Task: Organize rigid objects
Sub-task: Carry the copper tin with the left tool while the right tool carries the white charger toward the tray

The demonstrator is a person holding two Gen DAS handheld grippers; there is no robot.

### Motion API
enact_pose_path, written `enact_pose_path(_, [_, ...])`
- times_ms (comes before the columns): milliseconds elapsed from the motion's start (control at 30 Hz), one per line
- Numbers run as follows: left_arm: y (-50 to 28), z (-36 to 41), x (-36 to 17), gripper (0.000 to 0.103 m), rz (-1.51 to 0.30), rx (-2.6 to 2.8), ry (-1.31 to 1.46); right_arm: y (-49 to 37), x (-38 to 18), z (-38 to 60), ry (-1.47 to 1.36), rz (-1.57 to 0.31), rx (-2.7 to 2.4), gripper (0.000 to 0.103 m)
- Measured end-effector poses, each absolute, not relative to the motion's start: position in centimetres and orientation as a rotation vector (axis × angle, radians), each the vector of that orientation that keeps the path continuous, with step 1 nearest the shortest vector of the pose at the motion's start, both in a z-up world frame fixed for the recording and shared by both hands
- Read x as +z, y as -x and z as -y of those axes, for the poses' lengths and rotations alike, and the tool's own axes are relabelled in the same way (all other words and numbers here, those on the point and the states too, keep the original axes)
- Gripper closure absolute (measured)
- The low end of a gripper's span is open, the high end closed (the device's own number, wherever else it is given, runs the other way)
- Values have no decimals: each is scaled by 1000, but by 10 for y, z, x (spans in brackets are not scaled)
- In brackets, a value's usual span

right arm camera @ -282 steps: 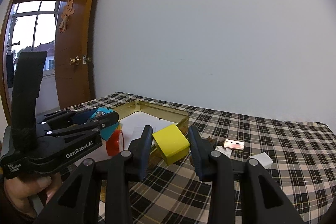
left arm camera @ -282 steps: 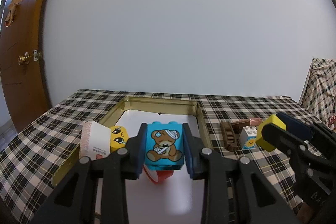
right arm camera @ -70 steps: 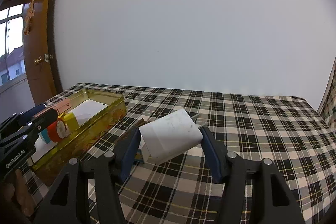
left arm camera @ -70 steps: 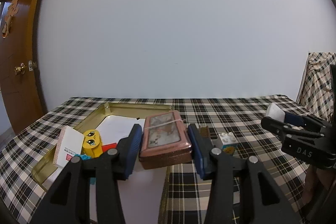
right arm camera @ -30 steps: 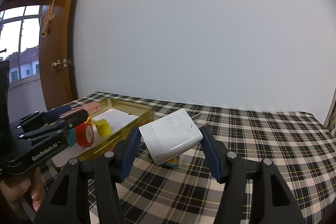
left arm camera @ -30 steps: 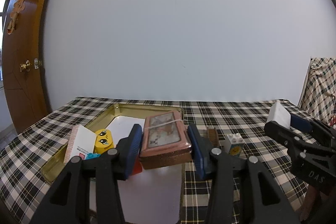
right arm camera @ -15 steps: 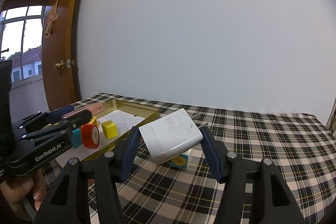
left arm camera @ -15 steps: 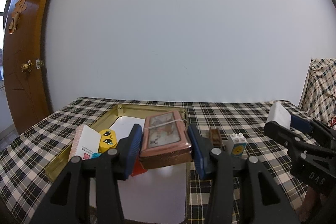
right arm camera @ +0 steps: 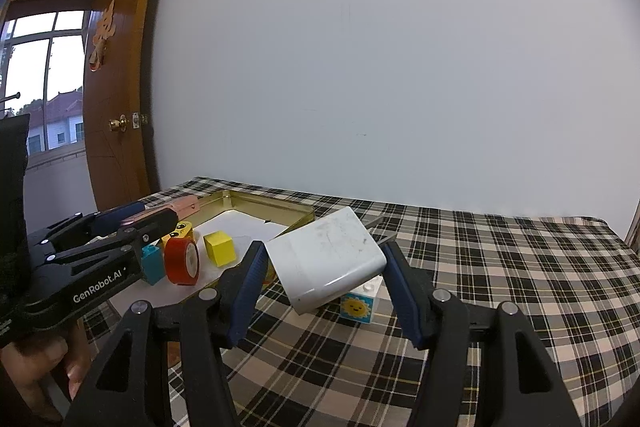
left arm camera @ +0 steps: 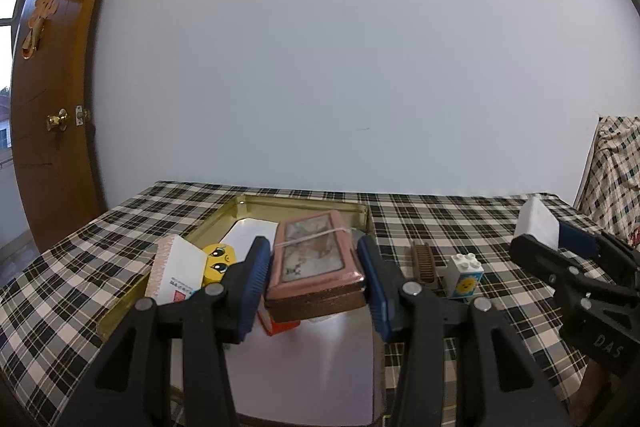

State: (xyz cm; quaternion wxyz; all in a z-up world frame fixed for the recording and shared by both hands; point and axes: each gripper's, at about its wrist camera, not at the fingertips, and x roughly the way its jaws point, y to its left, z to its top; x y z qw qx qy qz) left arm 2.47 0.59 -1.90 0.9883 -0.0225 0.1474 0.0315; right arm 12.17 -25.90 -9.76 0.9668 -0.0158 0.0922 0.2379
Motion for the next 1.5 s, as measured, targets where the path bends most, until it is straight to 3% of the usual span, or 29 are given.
enact_pose_path(1500, [-27, -54, -19, 58, -321, 112, 81, -109, -96, 196, 60, -179, 549, 42])
